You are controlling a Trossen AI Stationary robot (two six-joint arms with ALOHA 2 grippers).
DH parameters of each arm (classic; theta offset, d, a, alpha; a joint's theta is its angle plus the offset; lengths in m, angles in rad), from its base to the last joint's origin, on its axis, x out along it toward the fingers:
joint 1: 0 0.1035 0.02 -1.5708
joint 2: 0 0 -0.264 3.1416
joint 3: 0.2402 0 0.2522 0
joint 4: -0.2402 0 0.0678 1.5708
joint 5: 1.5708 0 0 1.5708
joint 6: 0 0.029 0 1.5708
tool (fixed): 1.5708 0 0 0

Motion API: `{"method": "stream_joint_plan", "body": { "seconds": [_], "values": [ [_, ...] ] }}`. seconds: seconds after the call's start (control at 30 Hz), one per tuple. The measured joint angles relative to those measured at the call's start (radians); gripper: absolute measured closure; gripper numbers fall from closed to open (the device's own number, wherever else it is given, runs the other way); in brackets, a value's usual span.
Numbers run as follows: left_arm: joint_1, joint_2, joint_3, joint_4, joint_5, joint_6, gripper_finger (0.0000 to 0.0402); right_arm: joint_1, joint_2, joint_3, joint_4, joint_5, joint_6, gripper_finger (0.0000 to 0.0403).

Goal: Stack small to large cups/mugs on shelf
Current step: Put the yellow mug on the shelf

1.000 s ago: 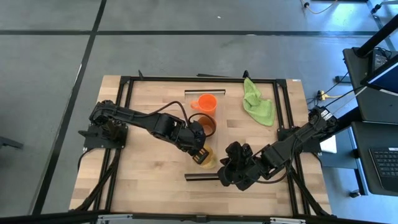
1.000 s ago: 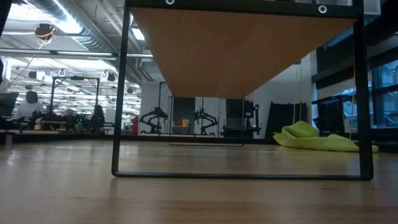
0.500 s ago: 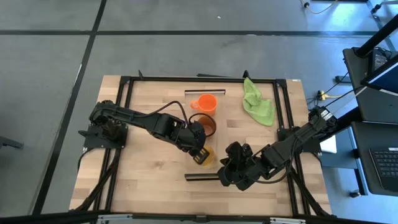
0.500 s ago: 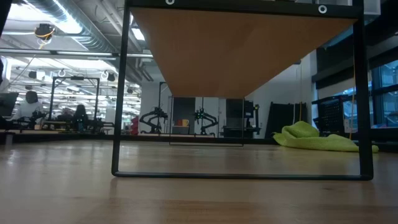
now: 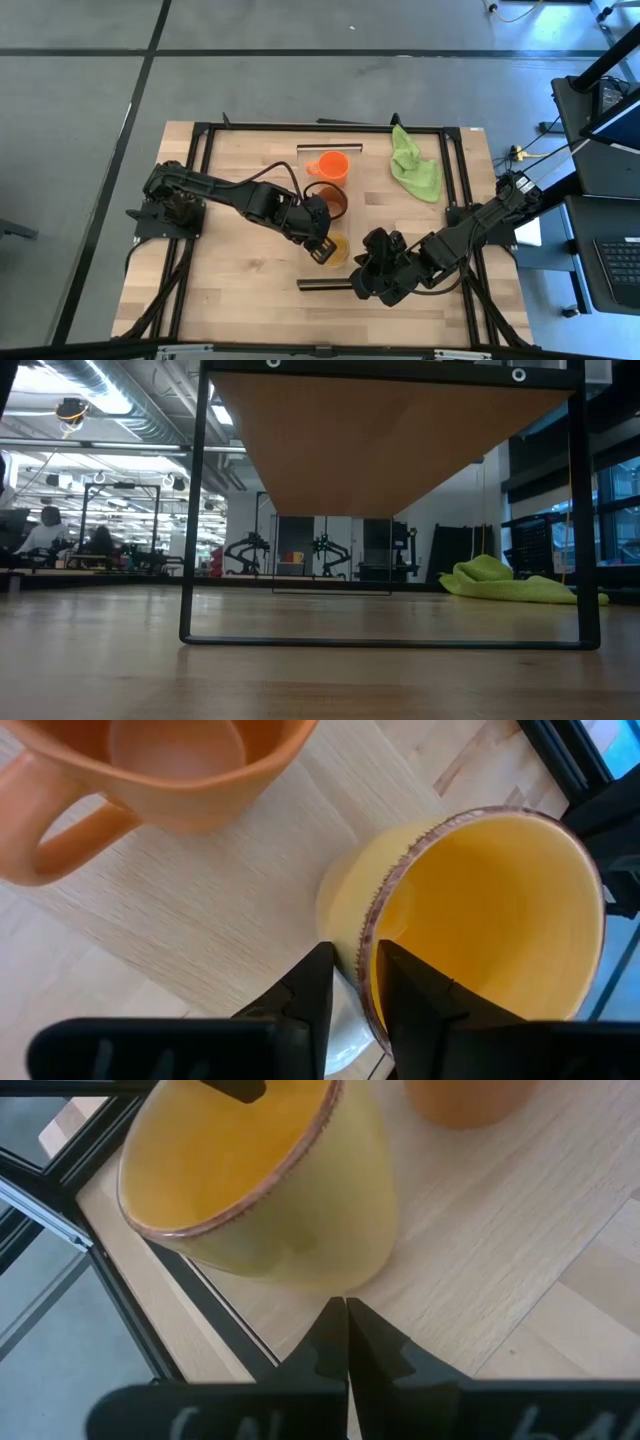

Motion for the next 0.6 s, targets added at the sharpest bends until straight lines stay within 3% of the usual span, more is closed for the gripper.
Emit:
{"method": "stream_joint_plan", "body": {
  "seconds": [0.27,0.6],
  "values": [
    [0.0,-0.009,0.017,0.007,0.022,0.014,0.0325,0.0,0.0,0.0,-0.007,-0.006,0.006,0.0403],
    [0.0,-0.013,0.089,-0.017,-0.026,0.043,0.0325,0.0,0.0,0.0,-0.013,-0.007,0.001,0.0402]
  ]
}}
